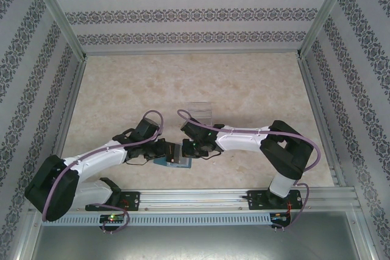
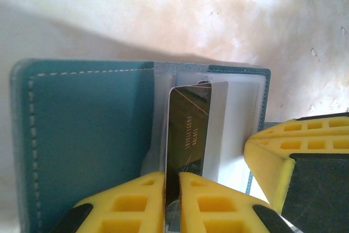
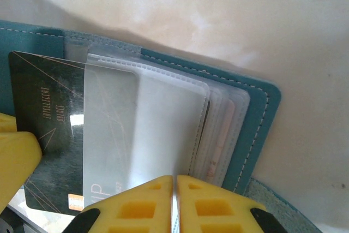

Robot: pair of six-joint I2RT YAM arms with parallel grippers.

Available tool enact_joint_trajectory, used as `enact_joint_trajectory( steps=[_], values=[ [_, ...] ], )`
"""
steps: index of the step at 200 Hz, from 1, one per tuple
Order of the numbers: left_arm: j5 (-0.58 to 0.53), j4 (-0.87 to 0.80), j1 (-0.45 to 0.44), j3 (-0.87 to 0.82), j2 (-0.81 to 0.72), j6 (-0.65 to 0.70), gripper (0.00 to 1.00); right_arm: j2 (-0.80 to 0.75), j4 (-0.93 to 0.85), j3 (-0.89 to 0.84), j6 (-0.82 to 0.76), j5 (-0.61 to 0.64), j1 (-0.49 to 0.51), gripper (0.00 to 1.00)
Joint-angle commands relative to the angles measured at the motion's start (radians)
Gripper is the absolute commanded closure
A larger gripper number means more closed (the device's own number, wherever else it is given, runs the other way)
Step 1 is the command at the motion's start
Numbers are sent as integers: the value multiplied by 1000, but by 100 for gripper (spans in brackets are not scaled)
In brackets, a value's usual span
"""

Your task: Take the credit cards out of the card holder

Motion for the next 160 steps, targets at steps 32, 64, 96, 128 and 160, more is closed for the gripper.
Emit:
enact_joint_trajectory(
  steps=[32,64,96,128,160],
  values=[
    [-57,-104,15,-9,-58,36,87,7,-59,-3,6,25,10,87],
    [-66,-129,16,2,-69,57,88,7,-66,0,2,25,10,87],
    [-82,-173,17,23,-69,78,90,9,-68,2,2,25,10,87],
    [-105,-235,17,53,-71,111,91,8,-72,6,0,26,10,87],
    [-124,-305,17,91,-69,143,91,6,-79,11,-2,26,10,87]
  ],
)
